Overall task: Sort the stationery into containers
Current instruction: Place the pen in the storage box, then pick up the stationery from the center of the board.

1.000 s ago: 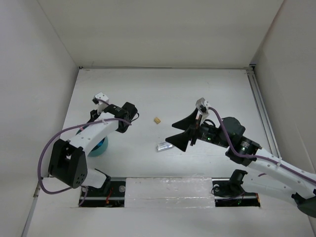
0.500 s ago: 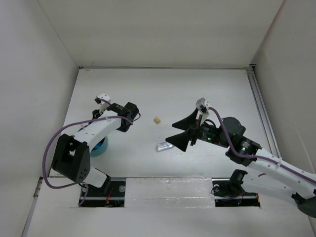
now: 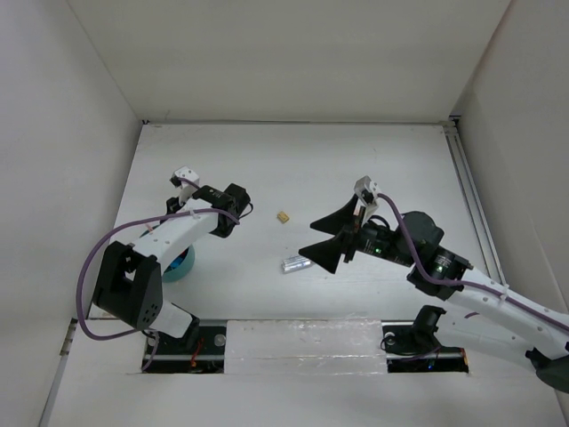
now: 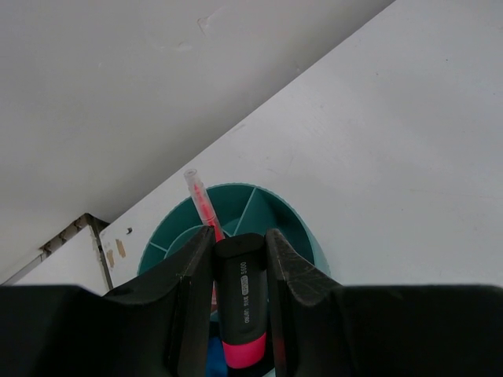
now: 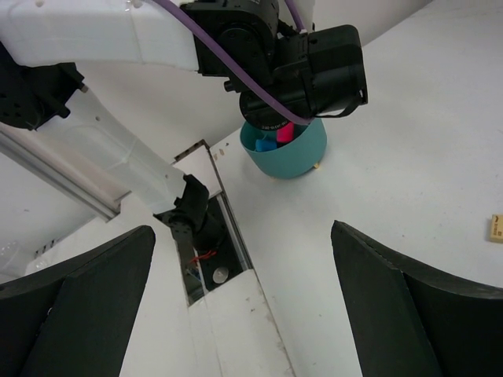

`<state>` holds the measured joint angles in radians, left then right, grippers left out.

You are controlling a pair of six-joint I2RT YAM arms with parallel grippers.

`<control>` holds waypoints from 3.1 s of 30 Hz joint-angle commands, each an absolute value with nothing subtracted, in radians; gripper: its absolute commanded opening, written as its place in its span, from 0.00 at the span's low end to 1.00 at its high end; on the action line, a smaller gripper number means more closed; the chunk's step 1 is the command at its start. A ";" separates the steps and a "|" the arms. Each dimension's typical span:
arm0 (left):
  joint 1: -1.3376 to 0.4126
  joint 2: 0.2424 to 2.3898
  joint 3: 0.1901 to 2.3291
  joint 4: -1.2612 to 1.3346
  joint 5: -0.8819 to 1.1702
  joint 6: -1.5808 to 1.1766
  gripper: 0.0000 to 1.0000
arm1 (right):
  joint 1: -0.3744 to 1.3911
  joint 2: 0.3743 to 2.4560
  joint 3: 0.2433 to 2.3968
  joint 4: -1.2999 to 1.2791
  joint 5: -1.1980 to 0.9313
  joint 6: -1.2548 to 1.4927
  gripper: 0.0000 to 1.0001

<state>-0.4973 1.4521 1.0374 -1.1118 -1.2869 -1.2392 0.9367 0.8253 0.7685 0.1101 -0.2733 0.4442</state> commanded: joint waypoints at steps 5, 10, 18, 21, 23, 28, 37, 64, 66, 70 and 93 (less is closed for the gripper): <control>-0.495 1.434 1.069 -1.127 -1.397 -1.440 0.07 | 0.940 0.802 0.769 0.137 -0.288 0.431 1.00; -0.508 1.425 1.060 -1.127 -1.397 -1.440 0.14 | 0.940 0.793 0.759 0.137 -0.288 0.431 1.00; -0.537 1.378 1.042 -1.127 -1.388 -1.422 0.25 | 0.940 0.793 0.759 0.137 -0.288 0.431 1.00; -0.537 1.342 1.022 -1.127 -1.388 -1.422 0.23 | 0.940 0.793 0.759 0.137 -0.288 0.431 1.00; -0.537 1.327 1.022 -1.127 -1.388 -1.422 0.24 | 0.940 0.793 0.759 0.137 -0.288 0.431 1.00; -0.537 1.287 1.002 -1.127 -1.388 -1.411 0.42 | 0.940 0.793 0.759 0.137 -0.288 0.431 1.00; -0.537 1.246 1.002 -1.127 -1.379 -1.402 0.38 | 0.940 0.793 0.759 0.137 -0.278 0.431 1.00; -0.537 0.512 0.916 -0.624 -0.932 -0.736 1.00 | 0.839 1.403 1.087 -0.149 0.082 0.431 0.98; -0.537 0.537 0.936 -0.673 -0.980 -0.781 1.00 | 0.784 1.454 1.097 -0.149 -0.017 0.410 0.98; -0.537 0.560 0.945 -0.710 -0.999 -0.822 1.00 | 0.764 1.609 1.213 -0.201 -0.061 0.376 0.97; -0.537 0.488 0.914 -0.612 -0.905 -0.719 1.00 | 0.752 2.120 1.597 -0.448 0.113 0.311 0.70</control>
